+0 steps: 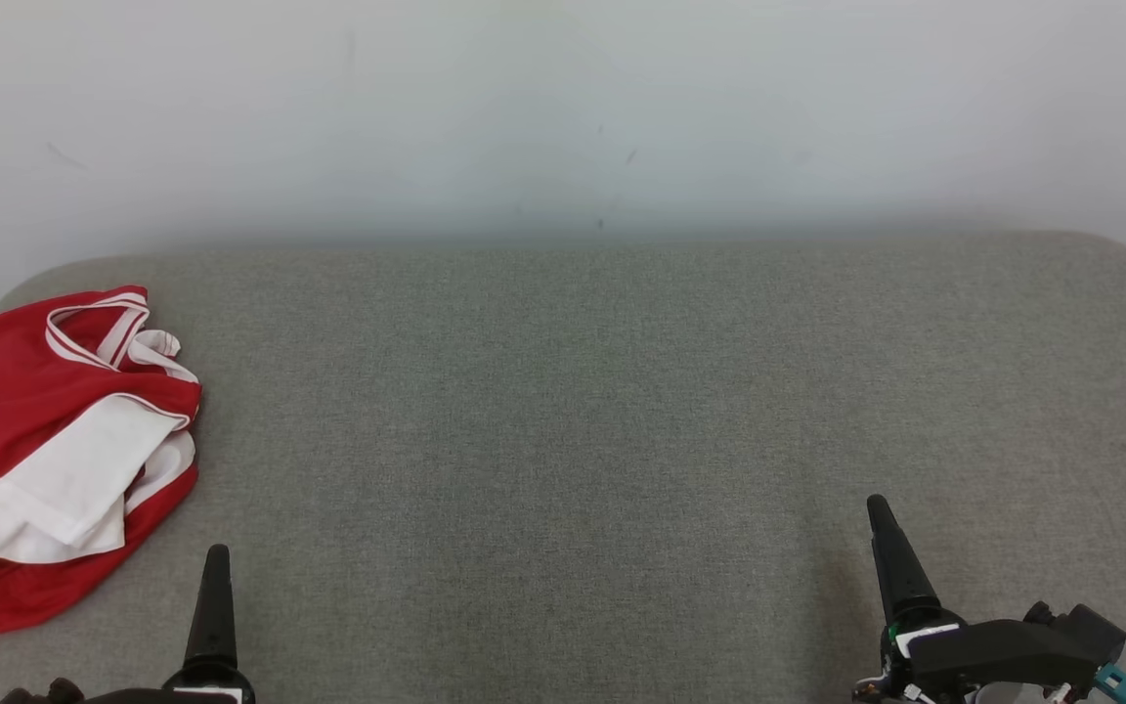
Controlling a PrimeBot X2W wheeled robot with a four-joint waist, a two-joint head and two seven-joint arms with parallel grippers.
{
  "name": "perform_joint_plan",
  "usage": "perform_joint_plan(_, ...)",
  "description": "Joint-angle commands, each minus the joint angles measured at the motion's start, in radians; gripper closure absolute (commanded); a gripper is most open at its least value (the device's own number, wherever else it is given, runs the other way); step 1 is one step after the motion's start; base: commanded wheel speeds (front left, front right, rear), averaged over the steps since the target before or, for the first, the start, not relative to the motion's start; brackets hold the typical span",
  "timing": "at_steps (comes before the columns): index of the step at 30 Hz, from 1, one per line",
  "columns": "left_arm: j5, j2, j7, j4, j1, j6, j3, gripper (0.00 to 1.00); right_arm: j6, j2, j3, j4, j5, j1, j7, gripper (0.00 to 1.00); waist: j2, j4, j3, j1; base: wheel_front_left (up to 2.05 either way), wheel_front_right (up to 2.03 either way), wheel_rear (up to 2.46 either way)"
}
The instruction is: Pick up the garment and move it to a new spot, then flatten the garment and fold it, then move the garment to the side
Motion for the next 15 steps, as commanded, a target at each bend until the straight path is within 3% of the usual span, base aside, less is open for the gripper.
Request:
perform_joint_plan(1, 0.056, 0.006, -0.011, -0.020, -0.004, -0.003, 0.002, 0.00, 0.000, -0.001, 0.007, -0.021, -0.042, -0.008, -0.010, 0.00, 0.0000, 0.000, 0.001, -0.0001, 0.00, 0.00, 0.00)
perform_joint_plan(15, 0.339, 0.007, -0.058, -0.040, 0.010, 0.015, -0.023, 0.00, -0.001, -0.001, 0.036, -0.024, -0.278, -0.004, -0.058, 0.00, 0.0000, -0.001, 0.005, -0.0001, 0.00, 0.00, 0.00)
